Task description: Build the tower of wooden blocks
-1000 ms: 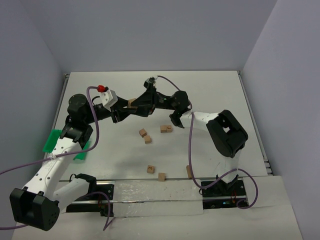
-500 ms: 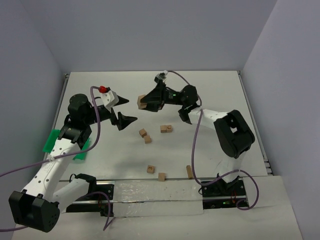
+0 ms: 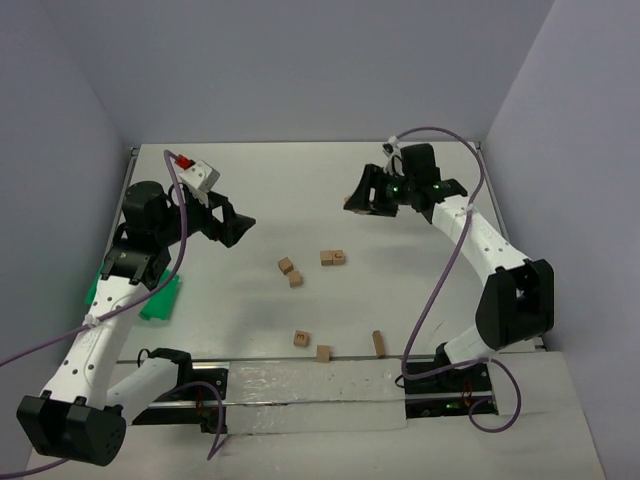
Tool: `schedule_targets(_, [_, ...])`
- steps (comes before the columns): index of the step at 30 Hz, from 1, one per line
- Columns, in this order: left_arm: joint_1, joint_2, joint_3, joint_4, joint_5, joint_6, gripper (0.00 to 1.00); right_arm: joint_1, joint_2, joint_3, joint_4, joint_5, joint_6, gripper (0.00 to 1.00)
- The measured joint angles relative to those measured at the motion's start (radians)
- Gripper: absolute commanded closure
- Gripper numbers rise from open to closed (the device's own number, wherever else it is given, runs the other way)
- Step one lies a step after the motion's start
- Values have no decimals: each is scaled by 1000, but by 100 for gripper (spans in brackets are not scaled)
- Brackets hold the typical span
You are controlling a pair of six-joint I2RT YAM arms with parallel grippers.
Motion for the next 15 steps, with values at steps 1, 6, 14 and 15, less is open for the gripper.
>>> schedule_targets(1, [3, -1, 0, -6, -10, -13, 1, -14, -6, -26, -53, 78, -19, 100])
schedule_targets(6, [9, -7, 0, -24, -37, -59, 1, -86, 2, -85, -254, 432, -39, 100])
schedule_targets(14, [10, -14, -1, -39, -52, -84, 1, -85, 154, -35, -312, 658, -14, 100])
schedule_targets(15, [11, -16, -2, -39, -52, -87, 1, -85, 170, -35, -315, 670, -8, 100])
